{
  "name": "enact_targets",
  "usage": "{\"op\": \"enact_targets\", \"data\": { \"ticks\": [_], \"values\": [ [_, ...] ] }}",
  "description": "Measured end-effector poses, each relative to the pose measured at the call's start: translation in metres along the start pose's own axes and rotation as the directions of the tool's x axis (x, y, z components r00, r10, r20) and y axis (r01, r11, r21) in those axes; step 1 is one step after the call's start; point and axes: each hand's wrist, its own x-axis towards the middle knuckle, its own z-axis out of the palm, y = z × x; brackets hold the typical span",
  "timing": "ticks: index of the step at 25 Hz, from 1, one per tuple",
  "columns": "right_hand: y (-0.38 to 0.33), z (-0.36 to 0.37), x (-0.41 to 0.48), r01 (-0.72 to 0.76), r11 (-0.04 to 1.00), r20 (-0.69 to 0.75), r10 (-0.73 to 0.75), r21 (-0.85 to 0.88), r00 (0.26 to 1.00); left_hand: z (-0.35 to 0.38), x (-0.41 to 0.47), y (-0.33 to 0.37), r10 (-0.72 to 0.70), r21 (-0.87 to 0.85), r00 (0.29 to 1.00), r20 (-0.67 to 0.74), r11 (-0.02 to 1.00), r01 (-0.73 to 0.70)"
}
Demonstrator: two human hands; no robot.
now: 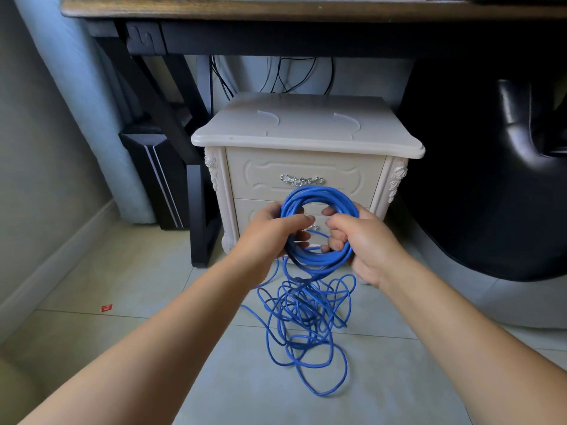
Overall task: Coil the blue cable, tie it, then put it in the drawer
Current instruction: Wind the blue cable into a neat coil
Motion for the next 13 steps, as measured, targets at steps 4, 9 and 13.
{"op": "enact_targets", "data": {
  "ticks": [4,9,13],
  "values": [
    [-0.001,0.000,-0.002,0.065,0.930,0.080,-0.038,-0.363,0.996,-0.003,-0.003,0.005,0.222,0.469,0.974,0.036,0.857,-0.212],
    [-0.014,-0.002,-0.008,0.115,0.825,0.030,-0.118,-0.554,0.993,0.003,0.002,-0.002,0.262,0.495,0.965,0.021,0.836,-0.238],
    [-0.010,-0.005,-0.004,0.096,0.947,-0.012,-0.105,-0.307,0.994,0.002,0.004,-0.001,0.111,0.123,0.986,0.121,0.984,-0.125]
  ]
}}
